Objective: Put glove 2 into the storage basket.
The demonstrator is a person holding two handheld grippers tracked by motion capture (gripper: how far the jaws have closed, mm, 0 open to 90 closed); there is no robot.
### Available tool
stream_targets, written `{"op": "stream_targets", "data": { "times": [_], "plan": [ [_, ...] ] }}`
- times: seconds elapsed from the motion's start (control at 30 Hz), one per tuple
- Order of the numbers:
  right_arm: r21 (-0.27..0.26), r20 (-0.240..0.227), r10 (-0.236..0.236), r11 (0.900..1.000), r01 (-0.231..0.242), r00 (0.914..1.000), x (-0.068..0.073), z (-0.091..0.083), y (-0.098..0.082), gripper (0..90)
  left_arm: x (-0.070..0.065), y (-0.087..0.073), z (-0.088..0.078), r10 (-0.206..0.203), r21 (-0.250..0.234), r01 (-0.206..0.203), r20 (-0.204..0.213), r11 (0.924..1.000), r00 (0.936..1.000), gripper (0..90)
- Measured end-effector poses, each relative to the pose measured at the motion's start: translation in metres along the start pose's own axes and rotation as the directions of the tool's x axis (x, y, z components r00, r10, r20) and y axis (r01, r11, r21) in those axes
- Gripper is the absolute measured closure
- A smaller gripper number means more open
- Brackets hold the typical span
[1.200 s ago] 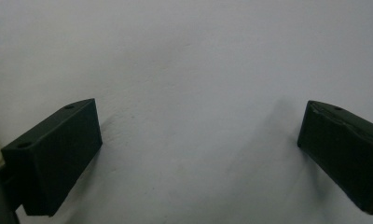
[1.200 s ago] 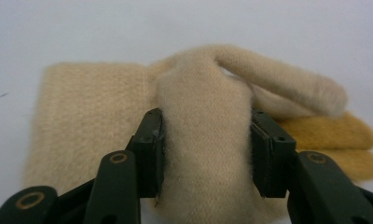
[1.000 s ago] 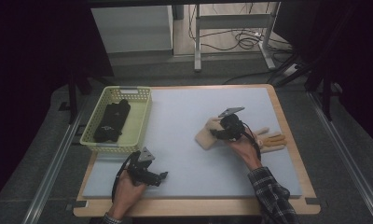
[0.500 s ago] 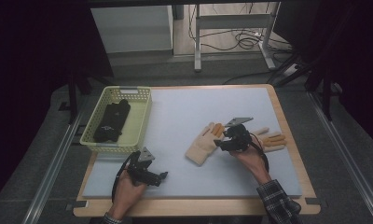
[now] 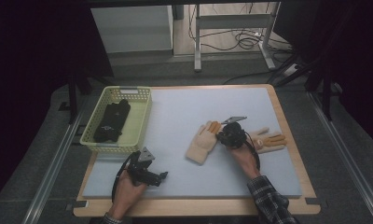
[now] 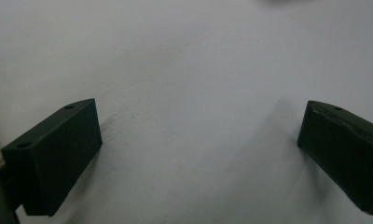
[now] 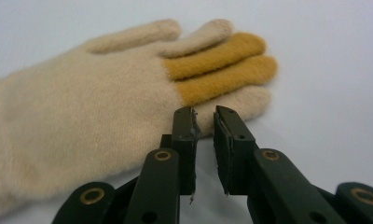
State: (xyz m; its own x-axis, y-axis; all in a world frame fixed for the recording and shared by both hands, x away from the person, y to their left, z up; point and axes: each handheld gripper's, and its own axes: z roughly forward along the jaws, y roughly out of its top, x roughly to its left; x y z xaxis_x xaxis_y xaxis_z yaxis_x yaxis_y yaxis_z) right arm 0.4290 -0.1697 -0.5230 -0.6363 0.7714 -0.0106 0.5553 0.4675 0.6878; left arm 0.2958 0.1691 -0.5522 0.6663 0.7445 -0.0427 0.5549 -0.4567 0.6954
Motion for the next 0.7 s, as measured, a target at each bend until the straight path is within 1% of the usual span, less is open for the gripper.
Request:
{"op": "stream_targets", "data": {
  "times": [0.03,0.1,0.13,0.17,0.23,0.27,0.3,0.33,0.37,0.4,0.43,0.47,0.5,0.53,0.57,0.63,0.7],
  "plan": [
    [-0.005,0.0,0.001,1.0,-0.001,1.0,0.001,0.007,0.006,76.1,0.0,0.0,0.0,0.0,0.0,0.0,0.0,1.0,1.0,0.0],
    [-0.004,-0.003,-0.005,1.0,0.005,1.0,0.002,0.012,0.012,75.7,0.0,0.0,0.0,0.0,0.001,0.0,0.0,1.0,1.0,0.0],
    [-0.004,-0.003,-0.005,1.0,0.005,1.0,0.002,0.012,0.012,75.7,0.0,0.0,0.0,0.0,0.001,0.0,0.0,1.0,1.0,0.0],
    [-0.002,-0.007,-0.01,1.0,0.01,0.9999,0.004,0.017,0.016,74.2,0.0,0.0,0.0,0.0,0.0,0.0,0.0,1.0,1.0,0.0],
    [0.001,-0.007,-0.014,1.0,0.014,0.9999,0.005,0.018,0.018,72.8,0.0,0.0,0.0,0.001,0.0,-0.001,0.0,1.0,1.0,0.0],
    [0.003,-0.006,-0.026,1.0,0.026,0.9996,0.006,0.017,0.019,69.7,0.0,0.0,0.0,0.001,0.0,-0.001,0.0,1.0,1.0,0.0],
    [-0.008,-0.011,-0.02,1.0,0.02,0.9997,0.006,0.012,0.019,65.9,0.0,0.0,0.0,0.001,0.0,-0.001,0.0,1.0,1.0,0.0],
    [-0.015,-0.013,-0.016,1.0,0.016,0.9998,0.005,0.01,0.018,63.9,0.0,0.0,0.0,0.0,0.0,0.0,0.0,1.0,1.0,0.0],
    [-0.022,-0.02,-0.01,1.0,0.01,0.9998,0.004,0.005,0.017,62.0,0.0,0.0,0.0,0.0,0.0,0.0,0.0,1.0,1.0,0.0],
    [-0.022,-0.02,-0.01,1.0,0.01,0.9998,0.004,0.005,0.017,62.0,0.0,0.0,0.0,0.0,0.0,0.0,0.0,1.0,1.0,0.0],
    [-0.033,-0.007,-0.001,0.999,0.001,1.0,-0.001,-0.007,0.015,57.6,0.0,0.0,0.0,0.0,0.0,0.0,0.0,1.0,1.0,0.0],
    [-0.036,0.0,0.004,0.999,-0.004,1.0,-0.004,-0.012,0.013,56.2,0.0,0.0,0.0,0.001,0.0,-0.001,0.0,1.0,1.0,0.0],
    [-0.041,0.005,0.02,0.999,-0.02,0.9998,-0.007,-0.018,0.011,54.7,0.0,0.0,0.0,0.0,0.0,0.0,0.0,1.0,1.0,0.0],
    [-0.041,0.005,0.02,0.999,-0.02,0.9998,-0.007,-0.018,0.011,54.7,0.0,0.0,0.0,0.0,0.0,0.0,0.0,1.0,1.0,0.0],
    [-0.049,0.029,0.046,0.998,-0.044,0.9985,-0.017,-0.033,0.005,51.8,0.0,0.0,0.0,0.0,0.001,0.0,0.0,1.0,1.0,0.0],
    [-0.056,0.06,0.061,0.997,-0.058,0.9963,-0.024,-0.044,-0.001,50.0,0.0,0.0,0.0,0.0,0.001,0.0,0.0,1.0,1.0,0.0],
    [-0.056,0.095,0.082,0.995,-0.077,0.9921,-0.032,-0.056,-0.01,48.6,0.0,0.0,0.0,0.0,0.001,0.0,0.0,1.0,1.0,0.0]
  ]
}}
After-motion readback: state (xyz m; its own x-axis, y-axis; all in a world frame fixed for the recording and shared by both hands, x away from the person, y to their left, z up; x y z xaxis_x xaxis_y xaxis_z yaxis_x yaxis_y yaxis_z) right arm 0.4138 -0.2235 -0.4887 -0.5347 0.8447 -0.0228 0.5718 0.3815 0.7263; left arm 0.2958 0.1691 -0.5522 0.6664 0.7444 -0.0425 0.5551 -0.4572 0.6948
